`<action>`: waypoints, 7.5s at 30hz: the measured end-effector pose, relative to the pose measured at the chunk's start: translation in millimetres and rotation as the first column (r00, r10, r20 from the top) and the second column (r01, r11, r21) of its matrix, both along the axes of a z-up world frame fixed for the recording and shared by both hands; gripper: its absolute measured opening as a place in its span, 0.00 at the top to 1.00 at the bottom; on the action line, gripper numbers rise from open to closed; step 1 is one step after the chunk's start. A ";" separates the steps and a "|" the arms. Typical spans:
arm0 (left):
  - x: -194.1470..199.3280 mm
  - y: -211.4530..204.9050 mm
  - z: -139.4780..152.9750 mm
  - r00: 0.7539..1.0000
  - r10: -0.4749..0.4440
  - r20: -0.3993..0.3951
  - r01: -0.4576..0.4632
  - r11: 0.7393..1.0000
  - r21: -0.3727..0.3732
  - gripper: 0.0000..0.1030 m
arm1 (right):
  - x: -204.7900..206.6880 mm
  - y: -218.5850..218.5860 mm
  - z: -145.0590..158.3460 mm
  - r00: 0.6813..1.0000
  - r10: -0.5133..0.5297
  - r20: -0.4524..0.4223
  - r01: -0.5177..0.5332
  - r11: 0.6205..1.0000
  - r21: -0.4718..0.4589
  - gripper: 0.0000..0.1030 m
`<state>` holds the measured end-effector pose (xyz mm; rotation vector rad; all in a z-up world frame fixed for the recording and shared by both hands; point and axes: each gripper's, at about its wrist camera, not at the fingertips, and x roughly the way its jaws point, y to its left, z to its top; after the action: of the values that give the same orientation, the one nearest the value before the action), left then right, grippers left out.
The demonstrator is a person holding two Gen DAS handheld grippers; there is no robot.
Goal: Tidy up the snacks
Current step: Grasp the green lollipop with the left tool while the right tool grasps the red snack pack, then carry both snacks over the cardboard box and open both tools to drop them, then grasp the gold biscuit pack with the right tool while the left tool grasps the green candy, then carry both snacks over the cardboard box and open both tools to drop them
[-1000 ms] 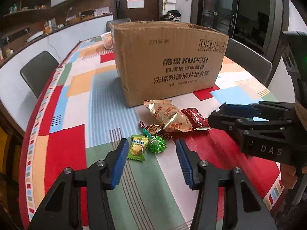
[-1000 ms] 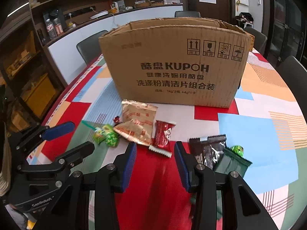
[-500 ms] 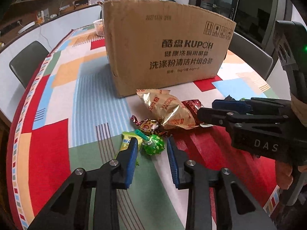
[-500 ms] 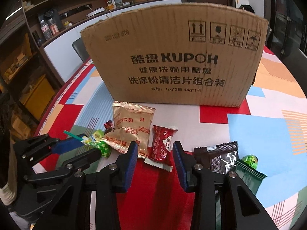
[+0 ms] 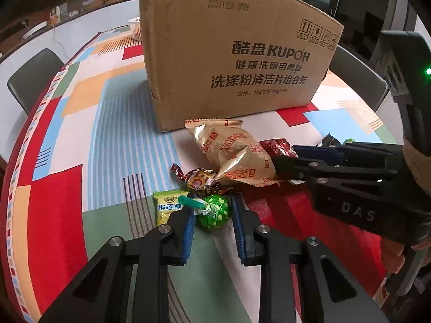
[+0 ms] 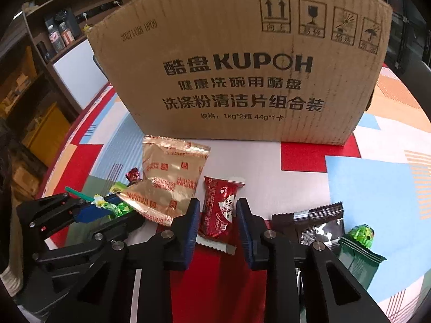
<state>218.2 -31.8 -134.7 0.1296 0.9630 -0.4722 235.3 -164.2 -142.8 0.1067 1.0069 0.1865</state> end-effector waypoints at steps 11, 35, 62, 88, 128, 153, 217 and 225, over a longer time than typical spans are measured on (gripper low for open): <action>-11.7 4.9 11.4 0.999 0.048 0.011 -0.047 0.999 -0.013 0.75 | -4.4 6.4 -2.8 1.000 0.002 0.001 -0.002 1.000 0.009 0.77; -41.0 -7.2 120.3 0.966 0.045 0.255 -0.024 0.996 -0.084 0.75 | -56.8 -20.4 109.9 0.968 -0.033 0.249 0.020 0.998 0.053 0.77; 51.5 -31.4 192.7 0.935 0.069 0.349 -0.037 0.995 -0.095 0.75 | 22.2 -52.7 188.2 0.929 -0.086 0.359 0.077 0.996 0.041 0.77; 54.5 -25.2 181.2 0.939 0.115 0.325 -0.114 0.993 -0.025 0.52 | 50.3 -52.5 172.2 0.944 -0.091 0.317 0.093 0.996 0.009 0.54; -18.0 43.8 44.3 0.986 0.145 0.086 -0.148 0.988 0.035 0.51 | 15.9 18.2 24.4 1.000 -0.011 0.007 0.009 0.986 0.169 0.52; 6.6 35.0 1.3 0.989 0.147 -0.024 -0.147 0.989 0.015 0.67 | 27.9 31.6 -9.0 0.996 0.056 -0.066 -0.047 0.990 0.135 0.53; 10.5 -24.6 209.9 0.905 0.086 0.417 -0.032 0.991 -0.133 0.77 | -7.4 -55.9 197.3 0.918 -0.089 0.386 0.053 0.993 0.103 0.61; 50.5 -34.0 202.1 0.924 0.078 0.375 -0.043 0.994 -0.100 0.77 | 34.6 -62.6 189.0 0.938 -0.099 0.331 0.078 0.994 0.077 0.61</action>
<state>268.7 -65.8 67.4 0.1046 0.5631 -0.4136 269.9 -226.8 46.2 0.1713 0.6549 0.1475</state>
